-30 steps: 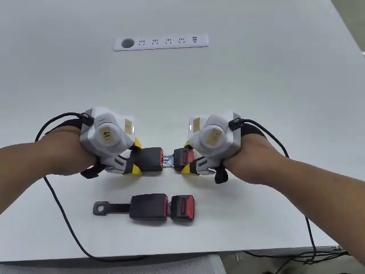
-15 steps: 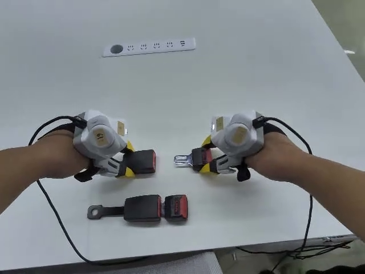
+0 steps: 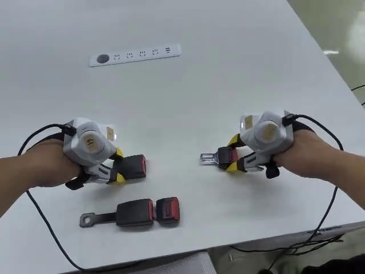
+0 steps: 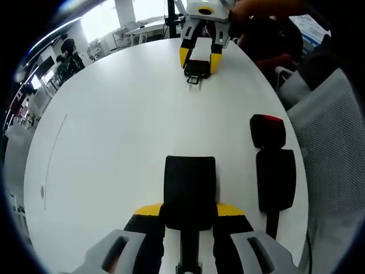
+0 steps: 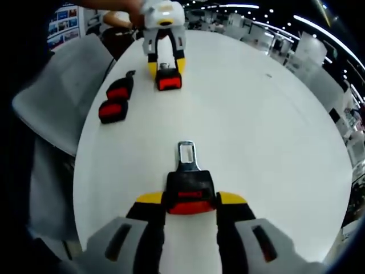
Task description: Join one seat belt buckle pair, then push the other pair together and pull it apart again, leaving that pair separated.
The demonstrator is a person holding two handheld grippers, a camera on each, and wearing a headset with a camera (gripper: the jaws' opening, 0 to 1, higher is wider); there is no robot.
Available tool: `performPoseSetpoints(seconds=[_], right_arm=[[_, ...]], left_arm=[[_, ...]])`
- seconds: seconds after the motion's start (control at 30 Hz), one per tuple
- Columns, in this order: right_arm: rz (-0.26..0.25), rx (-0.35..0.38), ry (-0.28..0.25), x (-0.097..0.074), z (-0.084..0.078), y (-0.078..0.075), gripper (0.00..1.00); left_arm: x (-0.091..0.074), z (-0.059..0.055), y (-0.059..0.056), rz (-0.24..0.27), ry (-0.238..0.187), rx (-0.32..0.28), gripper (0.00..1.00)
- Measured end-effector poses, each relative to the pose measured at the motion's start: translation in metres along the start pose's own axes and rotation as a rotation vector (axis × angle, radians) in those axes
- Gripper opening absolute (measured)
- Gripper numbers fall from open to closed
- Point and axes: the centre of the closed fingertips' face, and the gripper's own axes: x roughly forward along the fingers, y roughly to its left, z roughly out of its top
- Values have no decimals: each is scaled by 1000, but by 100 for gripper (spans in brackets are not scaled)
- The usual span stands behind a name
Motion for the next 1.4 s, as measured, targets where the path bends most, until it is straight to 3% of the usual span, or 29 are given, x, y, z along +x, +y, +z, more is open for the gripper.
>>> performPoseSetpoints(seconds=[0.17, 0.4, 0.43, 0.53, 0.7, 0.8, 0.93, 1.0, 1.1, 1.17, 1.23, 1.4], right_arm=[[-2, -14, 18, 1, -3, 0, 35], [-57, 4, -44, -8, 9, -4, 46], [-60, 8, -49, -10, 10, -3, 46], [-85, 38, -89, -19, 19, -1, 50], [-118, 87, -149, -32, 26, 7, 55], [-146, 135, -191, -43, 29, 16, 60], [-183, 172, -228, -59, 30, 25, 67], [-188, 195, -237, -66, 30, 31, 70], [-203, 207, -248, -76, 29, 40, 73], [-209, 222, -263, -80, 28, 46, 74], [-217, 229, -280, -85, 29, 53, 74], [-224, 268, -289, -89, 22, 64, 79]], left_arm=[[-1, 0, 0, 8, 21, -16, 33], [-4, -1, -1, 42, 30, 14, 34], [-7, 0, -1, 48, 27, 12, 35], [-19, 10, 3, 92, -36, -39, 39], [-37, 7, -6, 128, -51, -44, 45], [-51, 2, -15, 170, -104, -122, 51], [-74, -9, -34, 186, -167, -174, 54], [-84, -19, -43, 193, -175, -186, 57], [-100, -34, -52, 244, -194, -246, 62], [-106, -38, -57, 257, -232, -307, 66], [-112, -47, -65, 281, -238, -345, 69], [-124, -63, -84, 319, -261, -393, 79]])
